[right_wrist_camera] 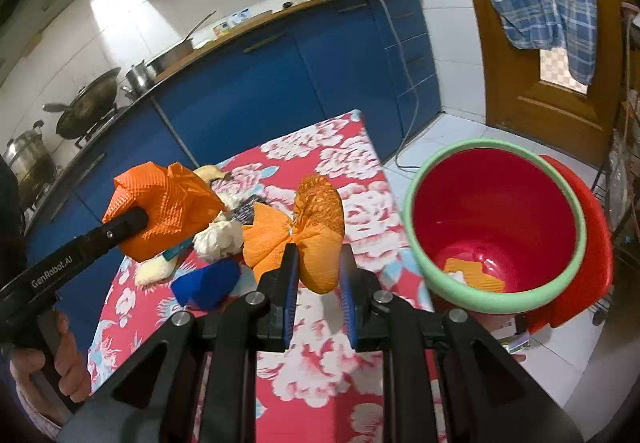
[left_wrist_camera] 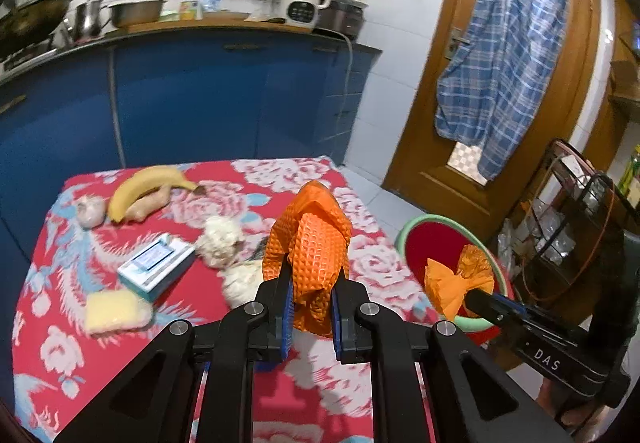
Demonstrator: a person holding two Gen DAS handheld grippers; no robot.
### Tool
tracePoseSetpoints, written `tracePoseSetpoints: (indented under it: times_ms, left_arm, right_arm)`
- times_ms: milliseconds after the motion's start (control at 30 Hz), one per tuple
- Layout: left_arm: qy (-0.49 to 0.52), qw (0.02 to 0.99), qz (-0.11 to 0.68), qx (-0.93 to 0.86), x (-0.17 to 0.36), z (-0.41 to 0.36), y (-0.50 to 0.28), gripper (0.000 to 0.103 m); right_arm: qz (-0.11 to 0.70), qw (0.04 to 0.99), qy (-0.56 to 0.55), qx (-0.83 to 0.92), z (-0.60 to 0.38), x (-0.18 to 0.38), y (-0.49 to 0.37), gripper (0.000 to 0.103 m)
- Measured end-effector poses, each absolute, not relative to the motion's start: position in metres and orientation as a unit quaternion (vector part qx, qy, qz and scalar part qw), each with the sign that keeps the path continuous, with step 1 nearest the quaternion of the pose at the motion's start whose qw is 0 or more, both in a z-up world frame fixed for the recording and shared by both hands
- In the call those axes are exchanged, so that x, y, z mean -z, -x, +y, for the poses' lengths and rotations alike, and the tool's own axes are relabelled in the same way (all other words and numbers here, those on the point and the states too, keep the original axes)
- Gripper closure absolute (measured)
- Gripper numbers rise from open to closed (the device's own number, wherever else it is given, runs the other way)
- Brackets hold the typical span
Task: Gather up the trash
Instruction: 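Carry the orange glove and orange bow mesh over the red bucket with both tools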
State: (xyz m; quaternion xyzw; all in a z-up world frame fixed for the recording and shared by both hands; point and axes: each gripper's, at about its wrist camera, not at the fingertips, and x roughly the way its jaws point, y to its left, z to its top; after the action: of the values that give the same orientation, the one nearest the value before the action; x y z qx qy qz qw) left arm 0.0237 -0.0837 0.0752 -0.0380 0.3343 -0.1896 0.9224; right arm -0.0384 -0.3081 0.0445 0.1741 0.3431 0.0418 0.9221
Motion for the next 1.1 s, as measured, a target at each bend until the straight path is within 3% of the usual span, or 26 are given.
tracePoseSetpoints:
  times_ms: [467,1100]
  left_arm:
    - [-0.019,0.900,0.345,0.265,-0.070,-0.178,-0.044,0.089]
    - [-0.081,0.851,0.417,0.309,-0.005,-0.279,-0.079,0.089]
  right_arm:
    - [0.341,0.916,-0.211,0.034,-0.377,-0.033,0.045,0.081]
    - [0.381,0.884,-0.252,0.097,-0.444,0.022,0.025,0.079]
